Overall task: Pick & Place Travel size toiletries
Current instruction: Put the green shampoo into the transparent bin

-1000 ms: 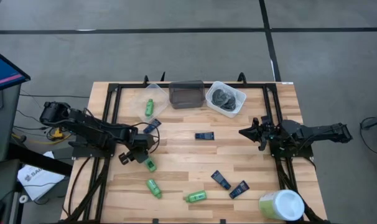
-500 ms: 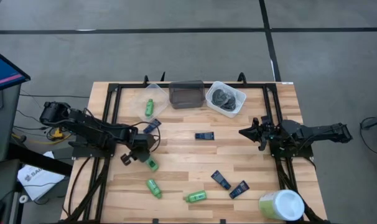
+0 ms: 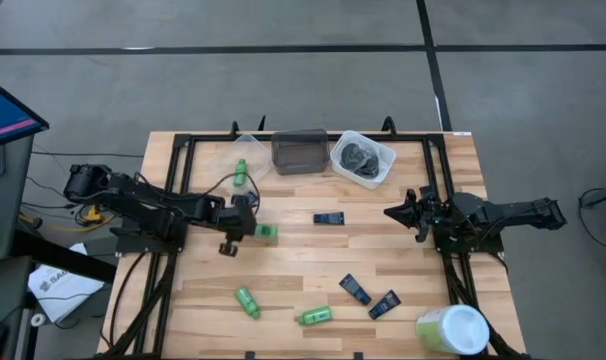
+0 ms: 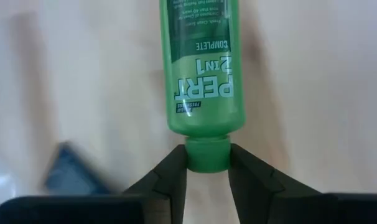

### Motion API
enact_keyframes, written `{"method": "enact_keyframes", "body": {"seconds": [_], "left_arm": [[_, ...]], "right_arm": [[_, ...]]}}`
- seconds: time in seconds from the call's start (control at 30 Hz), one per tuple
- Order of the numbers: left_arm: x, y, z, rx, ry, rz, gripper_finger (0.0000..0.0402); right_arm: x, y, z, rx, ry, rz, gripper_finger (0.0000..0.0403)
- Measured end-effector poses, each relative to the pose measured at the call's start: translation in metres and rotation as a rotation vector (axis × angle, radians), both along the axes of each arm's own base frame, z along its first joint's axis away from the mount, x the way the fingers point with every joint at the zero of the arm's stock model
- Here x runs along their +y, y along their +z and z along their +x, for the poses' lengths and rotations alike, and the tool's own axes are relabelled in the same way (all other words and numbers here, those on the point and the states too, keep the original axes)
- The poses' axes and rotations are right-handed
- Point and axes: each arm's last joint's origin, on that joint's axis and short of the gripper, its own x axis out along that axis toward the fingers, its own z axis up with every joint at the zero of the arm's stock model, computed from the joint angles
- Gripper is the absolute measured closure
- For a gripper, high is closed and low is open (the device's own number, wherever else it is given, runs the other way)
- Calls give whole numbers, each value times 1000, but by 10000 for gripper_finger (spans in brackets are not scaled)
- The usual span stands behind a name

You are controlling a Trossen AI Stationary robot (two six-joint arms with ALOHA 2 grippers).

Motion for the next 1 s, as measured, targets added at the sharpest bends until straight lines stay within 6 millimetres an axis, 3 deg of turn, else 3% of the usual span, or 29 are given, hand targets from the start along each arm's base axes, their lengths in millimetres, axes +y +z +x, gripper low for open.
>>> {"method": "enact_keyframes", "body": {"seconds": [0.27, 0.5, 0.73, 1.0], "left_arm": [[30, 21, 13, -94, 235, 73, 309], [73, 42, 16, -145, 428, 147, 309], [120, 61, 7, -162, 583, 227, 309], [154, 58, -19, -129, 806, 162, 309]], "right_arm": [[0, 0, 0, 1, 0, 0, 403], [0, 0, 0, 0, 0, 0, 403], [0, 0, 0, 1, 0, 0, 403], [0, 0, 0, 1, 0, 0, 403]]}}
